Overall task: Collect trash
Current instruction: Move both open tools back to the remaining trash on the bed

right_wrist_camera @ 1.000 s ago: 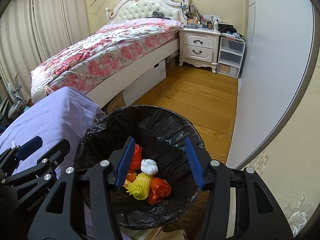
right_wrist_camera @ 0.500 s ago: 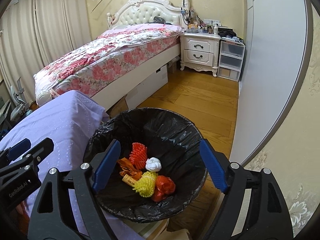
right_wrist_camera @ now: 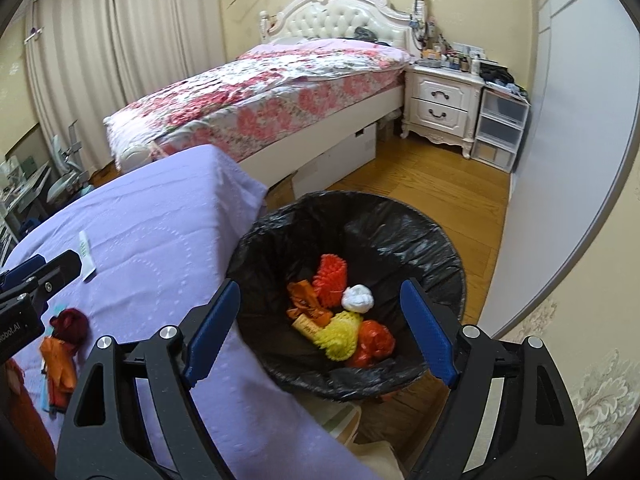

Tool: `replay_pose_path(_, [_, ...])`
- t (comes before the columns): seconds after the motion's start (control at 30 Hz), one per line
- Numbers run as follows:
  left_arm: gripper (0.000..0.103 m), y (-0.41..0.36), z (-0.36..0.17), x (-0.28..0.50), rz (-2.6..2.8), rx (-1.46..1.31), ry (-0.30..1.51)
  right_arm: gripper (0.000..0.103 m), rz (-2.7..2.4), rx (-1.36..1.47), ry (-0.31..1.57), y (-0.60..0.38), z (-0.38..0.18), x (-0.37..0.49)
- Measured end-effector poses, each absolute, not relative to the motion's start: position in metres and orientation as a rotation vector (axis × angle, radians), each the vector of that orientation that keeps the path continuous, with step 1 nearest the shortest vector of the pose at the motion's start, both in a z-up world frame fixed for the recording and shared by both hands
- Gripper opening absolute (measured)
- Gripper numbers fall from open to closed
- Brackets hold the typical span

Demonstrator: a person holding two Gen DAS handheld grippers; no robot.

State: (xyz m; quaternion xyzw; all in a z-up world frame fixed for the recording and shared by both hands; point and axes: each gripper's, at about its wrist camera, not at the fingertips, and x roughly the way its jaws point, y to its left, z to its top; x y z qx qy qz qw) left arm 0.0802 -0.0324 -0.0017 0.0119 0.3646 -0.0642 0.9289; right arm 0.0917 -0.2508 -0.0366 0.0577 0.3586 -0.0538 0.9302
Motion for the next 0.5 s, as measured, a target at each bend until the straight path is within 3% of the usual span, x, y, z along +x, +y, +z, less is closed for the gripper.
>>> replay_pose_path(0.5, [0.077, 0.058, -0.013, 0.04, 0.045, -0.057, 0.772, 0.08, 0.073, 0.051, 0.758, -0.177, -0.037, 0.06])
